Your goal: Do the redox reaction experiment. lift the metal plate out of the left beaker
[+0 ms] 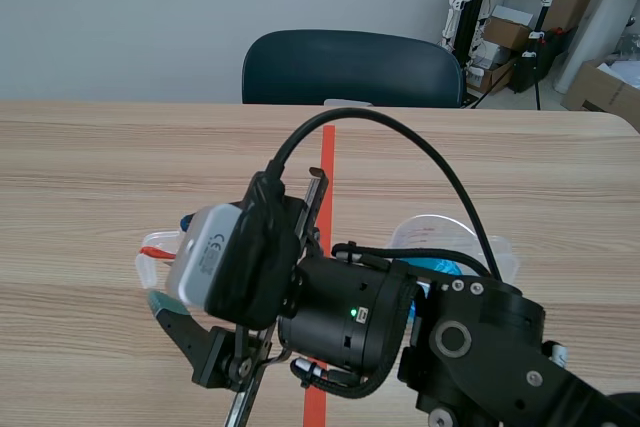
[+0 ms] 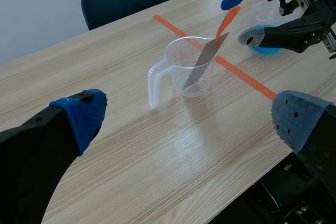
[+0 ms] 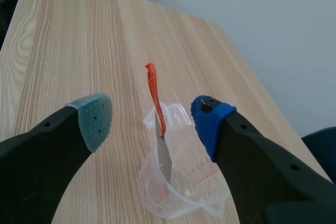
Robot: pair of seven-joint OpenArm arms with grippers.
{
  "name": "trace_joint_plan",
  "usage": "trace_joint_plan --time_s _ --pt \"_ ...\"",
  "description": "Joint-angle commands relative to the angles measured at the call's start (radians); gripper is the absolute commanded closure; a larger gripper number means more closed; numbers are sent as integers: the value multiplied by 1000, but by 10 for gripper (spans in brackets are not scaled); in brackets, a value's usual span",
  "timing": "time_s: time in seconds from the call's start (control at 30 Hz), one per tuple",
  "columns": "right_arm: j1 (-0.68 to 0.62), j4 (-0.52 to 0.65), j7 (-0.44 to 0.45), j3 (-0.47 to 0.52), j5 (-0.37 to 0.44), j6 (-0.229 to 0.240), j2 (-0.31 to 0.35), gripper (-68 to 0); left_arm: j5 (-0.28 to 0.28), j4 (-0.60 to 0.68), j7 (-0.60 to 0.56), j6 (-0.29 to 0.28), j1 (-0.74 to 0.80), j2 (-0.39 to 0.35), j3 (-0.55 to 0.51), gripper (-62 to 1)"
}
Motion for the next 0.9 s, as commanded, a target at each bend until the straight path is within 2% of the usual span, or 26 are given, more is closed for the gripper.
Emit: trace_joint_plan --time_s 0.0,0.47,0.87 --pt "28 21 16 5 0 -4 -1 -334 -10 11 -17 -2 1 0 -5 -623" --pt "50 21 38 -5 1 -4 -7 -331 -10 11 -17 -2 1 0 -5 -623" --pt "50 21 31 -22 1 -4 -21 -128 -10 11 -17 -2 1 0 -5 -623"
